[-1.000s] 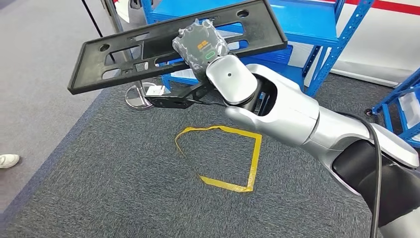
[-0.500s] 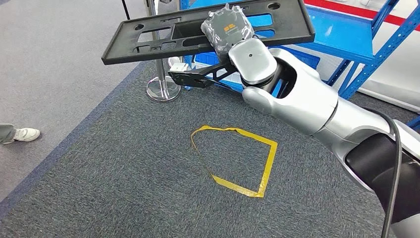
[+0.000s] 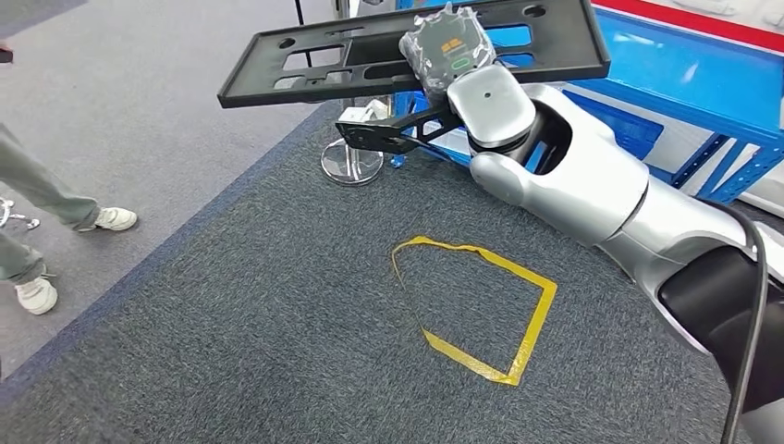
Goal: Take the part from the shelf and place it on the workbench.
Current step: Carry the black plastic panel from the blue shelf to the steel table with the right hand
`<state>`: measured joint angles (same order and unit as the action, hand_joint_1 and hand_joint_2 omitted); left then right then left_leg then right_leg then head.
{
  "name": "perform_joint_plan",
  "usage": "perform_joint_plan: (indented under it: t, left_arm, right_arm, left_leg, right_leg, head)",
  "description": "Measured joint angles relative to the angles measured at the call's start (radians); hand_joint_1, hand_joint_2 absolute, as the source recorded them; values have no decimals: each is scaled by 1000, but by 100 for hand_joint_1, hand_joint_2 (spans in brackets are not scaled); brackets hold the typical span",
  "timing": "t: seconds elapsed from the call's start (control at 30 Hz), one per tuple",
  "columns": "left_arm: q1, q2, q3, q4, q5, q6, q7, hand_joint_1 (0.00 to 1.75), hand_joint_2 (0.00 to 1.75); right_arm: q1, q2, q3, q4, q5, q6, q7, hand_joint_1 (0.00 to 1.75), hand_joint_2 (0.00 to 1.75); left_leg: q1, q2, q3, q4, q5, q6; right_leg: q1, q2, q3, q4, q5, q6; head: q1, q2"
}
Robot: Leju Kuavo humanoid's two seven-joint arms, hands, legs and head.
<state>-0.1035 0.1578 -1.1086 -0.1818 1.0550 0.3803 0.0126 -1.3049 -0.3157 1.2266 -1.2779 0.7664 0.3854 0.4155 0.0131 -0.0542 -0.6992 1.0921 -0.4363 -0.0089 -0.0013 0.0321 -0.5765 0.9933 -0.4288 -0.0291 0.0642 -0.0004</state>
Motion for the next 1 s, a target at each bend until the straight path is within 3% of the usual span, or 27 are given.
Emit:
perform_joint_plan:
  t: [0.03, 0.07, 0.1, 0.13, 0.2, 0.27, 0.33, 0.4, 0.47, 0.53, 0.57, 0.63, 0.67, 0.7, 0.77, 0.83, 0.9, 0.93, 1.0]
  left_arm:
    - [0, 1, 0, 0, 0, 0, -2, 0, 175]
    - [0, 1, 0, 0, -1, 0, -4, 0, 175]
    - [0, 1, 0, 1, -2, 0, -4, 0, 175]
    - [0, 1, 0, 1, -3, 0, -4, 0, 175]
    - [1, 1, 0, 1, -5, 0, -4, 0, 175]
    - [-1, 1, 0, 1, -5, 0, -4, 0, 175]
    - [-2, 1, 0, 1, -4, 0, -3, 0, 175]
    - [0, 2, 0, 1, -1, 0, 2, 0, 175]
    - [2, 1, 0, 1, 1, 0, 7, 0, 175]
    - [0, 1, 0, 1, 2, 0, 10, 0, 175]
    - [0, 1, 0, 1, 2, 0, 11, 0, 175]
    - [1, 0, 0, 1, 2, 0, 11, 0, 175]
    - [1, 0, 0, 1, 2, 0, 11, 0, 175]
    - [2, 0, 0, 1, 2, 0, 11, 0, 175]
    - [1, 0, 0, 1, 2, 0, 11, 0, 175]
    - [-1, 0, 0, 2, 2, 0, 11, 0, 175]
    - [1, 0, 0, 2, 3, 0, 9, 0, 175]
    - [3, -1, 0, 2, 3, -1, 8, 0, 175]
    - [5, -3, 0, 2, 3, -3, 7, 0, 175]
  right_arm:
    - [-1, -2, 0, 1, -3, 0, 2, 175, 175]
    - [-2, -3, 0, 2, -6, 1, 5, 175, 175]
    - [-1, -4, -1, 4, -10, 1, 7, 175, 175]
    - [-1, -4, -1, 4, -14, 1, 10, 175, 175]
    - [-4, -5, -2, 5, -21, 1, 14, 175, 175]
    - [-13, -9, -7, 5, -26, 6, 19, 175, 175]
    - [-25, -15, -12, 5, -30, 15, 24, 175, 175]
    - [-31, -20, -15, 4, -34, 24, 29, 175, 175]
    - [-34, -27, -17, 2, -45, 27, 38, 175, 175]
    - [-38, -38, -22, 1, -61, 24, 50, 175, 175]
    - [-39, -44, -24, 1, -66, 23, 56, 175, 175]
    - [-39, -54, -25, 1, -70, 22, 63, 175, 175]
    - [-40, -58, -26, 0, -69, 22, 65, 175, 175]
    - [-43, -62, -26, -1, -69, 23, 66, 175, 175]
    - [-52, -69, -28, -5, -69, 25, 66, 175, 175]
    - [-61, -75, -29, -11, -69, 27, 66, 175, 175]
    - [-65, -79, -29, -16, -70, 31, 66, 175, 175]
    - [-66, -79, -29, -18, -70, 33, 67, 175, 175]
    - [-70, -81, -29, -22, -70, 35, 67, 175, 175]
  left_leg:
    - [1, 24, -33, 62, -29, -12]
    - [4, 38, -65, 130, -57, -18]
    - [7, 44, -86, 174, -68, -23]
    - [10, 48, -89, 184, -62, -27]
    - [13, 66, -32, 86, -8, -31]
    - [6, 100, 37, -35, 27, -21]
    - [-3, 107, 53, -69, 28, -3]
    - [-2, 85, 50, -74, 34, 13]
    - [1, 66, 54, -84, 40, 26]
    - [3, 47, 54, -88, 45, 34]
    - [3, 36, 53, -88, 46, 36]
    - [4, 13, 51, -86, 46, 36]
    - [6, 0, 51, -84, 46, 36]
    - [8, -12, 51, -81, 45, 34]
    - [11, -34, 43, -71, 43, 26]
    - [14, -55, 27, -66, 47, 11]
    - [17, -76, 16, -70, 56, -5]
    - [16, -66, 12, -68, 56, -11]
    - [11, -10, -14, -18, 25, -17]
  right_leg:
    - [-1, -29, 6, -11, 3, 0]
    - [-1, -43, 5, -10, 3, -1]
    - [-1, -55, 4, -8, 1, -1]
    - [-2, -67, 2, -5, -1, 0]
    - [-4, -88, 1, 6, -9, 6]
    - [0, -107, -2, 19, -20, 16]
    - [4, -124, -5, 25, -25, 26]
    - [3, -136, -3, 27, -30, 37]
    - [-3, -107, -14, 61, -60, 46]
    - [-7, -57, -61, 168, -120, 51]
    - [-8, -43, -92, 233, -148, 53]
    - [-10, -34, -130, 306, -160, 56]
    - [-11, -32, -123, 288, -137, 58]
    - [-15, -24, -101, 237, -101, 60]
    - [-25, 28, -45, 110, -42, 63]
    - [-28, 66, -24, 55, -31, 61]
    - [-26, 49, -24, 48, -32, 53]
    - [-27, 36, -22, 44, -29, 46]
    - [-28, 10, -17, 36, -24, 31]
  head:
    - [-1, 0]
    - [-1, 0]
    - [-2, 0]
    - [-2, 0]
    - [-3, 0]
    - [-3, 0]
    - [0, 0]
    - [2, 0]
    - [3, 0]
    - [5, 0]
    - [5, 0]
    - [6, 0]
    - [5, 0]
    - [6, 0]
    - [5, 0]
    - [4, 0]
    - [4, 0]
    - [4, 0]
    - [-1, 0]
